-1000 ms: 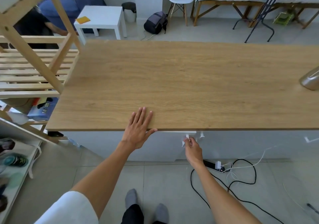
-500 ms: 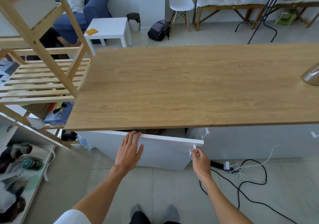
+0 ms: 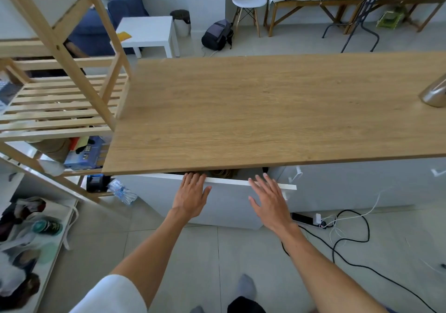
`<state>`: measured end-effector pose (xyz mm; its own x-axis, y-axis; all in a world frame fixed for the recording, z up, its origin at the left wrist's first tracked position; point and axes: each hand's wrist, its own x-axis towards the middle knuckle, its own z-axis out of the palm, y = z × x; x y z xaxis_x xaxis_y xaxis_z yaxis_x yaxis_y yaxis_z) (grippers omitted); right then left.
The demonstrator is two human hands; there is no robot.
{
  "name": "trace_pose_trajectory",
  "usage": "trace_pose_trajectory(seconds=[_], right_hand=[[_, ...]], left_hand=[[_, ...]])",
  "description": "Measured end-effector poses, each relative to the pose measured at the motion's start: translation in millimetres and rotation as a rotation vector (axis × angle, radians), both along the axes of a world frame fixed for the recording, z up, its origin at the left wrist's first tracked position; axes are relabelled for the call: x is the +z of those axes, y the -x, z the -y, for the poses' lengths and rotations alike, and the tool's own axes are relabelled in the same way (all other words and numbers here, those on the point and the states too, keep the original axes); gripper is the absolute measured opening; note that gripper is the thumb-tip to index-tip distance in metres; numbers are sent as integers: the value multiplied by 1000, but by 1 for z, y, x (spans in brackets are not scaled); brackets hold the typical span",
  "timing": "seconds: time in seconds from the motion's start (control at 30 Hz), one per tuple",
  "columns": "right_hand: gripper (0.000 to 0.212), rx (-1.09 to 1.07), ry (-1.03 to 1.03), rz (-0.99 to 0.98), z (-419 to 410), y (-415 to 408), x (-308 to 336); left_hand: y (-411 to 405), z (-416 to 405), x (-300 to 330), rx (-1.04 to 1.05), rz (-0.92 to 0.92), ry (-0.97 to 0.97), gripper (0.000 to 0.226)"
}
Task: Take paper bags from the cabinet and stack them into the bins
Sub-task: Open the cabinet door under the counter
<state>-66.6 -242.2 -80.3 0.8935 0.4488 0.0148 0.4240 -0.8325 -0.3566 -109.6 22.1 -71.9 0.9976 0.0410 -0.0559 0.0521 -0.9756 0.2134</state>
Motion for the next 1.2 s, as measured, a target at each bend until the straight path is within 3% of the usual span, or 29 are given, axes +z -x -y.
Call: trace_pose_trajectory(seconds=[0.17,0.27,0.53,0.63,0.77,0.9,1.0,1.2], right_hand=[[44,-31,-5,7,-18,-15,4],[38,-60,-17,5,-18,-12,6],[38,-23,-11,-8,-10,55,16],[41,69,49,-33,-1,85,20],[47,256,124,-55,-7,113,22],[54,468,141,-73,-44,137,17],[63,612,147,43,-70,152,5],[76,835,161,75,-106,178,-4]], left_hand=[[4,-7,-5,-59,-46,-46,75],[9,-8,-4,-67,-69,-8,68],[54,-11,2,-145,-180,-2,69],[78,-27,6,-202,-195,-7,68],[107,-57,4,-103,-174,-22,70],[128,-77,7,-51,-174,-39,101],[136,-91,12,60,-205,-10,117],[150,-109,18,196,-288,12,85]])
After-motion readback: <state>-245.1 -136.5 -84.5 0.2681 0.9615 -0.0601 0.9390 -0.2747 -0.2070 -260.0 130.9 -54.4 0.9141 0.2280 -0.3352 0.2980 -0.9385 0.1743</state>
